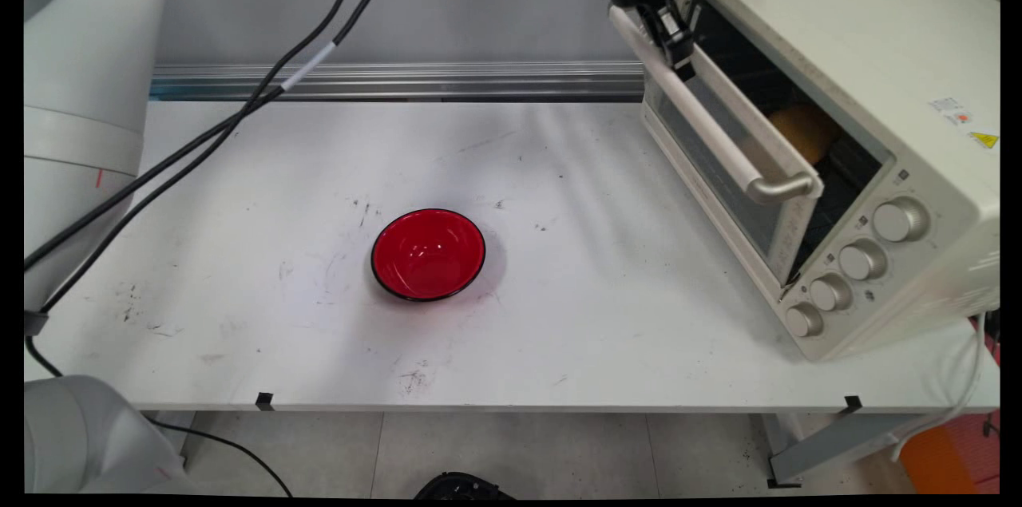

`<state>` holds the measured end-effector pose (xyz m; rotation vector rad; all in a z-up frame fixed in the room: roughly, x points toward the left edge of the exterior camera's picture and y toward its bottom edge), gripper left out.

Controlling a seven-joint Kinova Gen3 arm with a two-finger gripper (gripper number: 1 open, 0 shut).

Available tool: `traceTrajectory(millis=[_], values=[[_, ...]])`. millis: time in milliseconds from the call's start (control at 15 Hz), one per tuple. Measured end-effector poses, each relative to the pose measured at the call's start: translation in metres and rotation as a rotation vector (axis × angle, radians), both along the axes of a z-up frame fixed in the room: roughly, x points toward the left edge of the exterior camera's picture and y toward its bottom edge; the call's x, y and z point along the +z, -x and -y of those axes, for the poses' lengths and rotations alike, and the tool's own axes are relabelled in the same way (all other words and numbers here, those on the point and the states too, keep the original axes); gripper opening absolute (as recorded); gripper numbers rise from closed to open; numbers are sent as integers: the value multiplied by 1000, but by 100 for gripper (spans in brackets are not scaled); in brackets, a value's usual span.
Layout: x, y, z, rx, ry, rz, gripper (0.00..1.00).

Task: Open the oven

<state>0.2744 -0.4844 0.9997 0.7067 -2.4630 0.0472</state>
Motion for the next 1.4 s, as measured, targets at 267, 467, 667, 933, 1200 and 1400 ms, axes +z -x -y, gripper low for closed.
traceTrajectory(millis=[267,467,667,933,1200,1400], values=[[-12,-6,-8,-11,-11,17,0],[-21,-10,-14,-14,-17,23,0],[-31,-13,-20,-13,-23,27,0],[-48,-17,-30,-4,-36,30,0],[-63,-21,-39,9,-48,29,0],[-73,-25,-44,23,-55,30,0]])
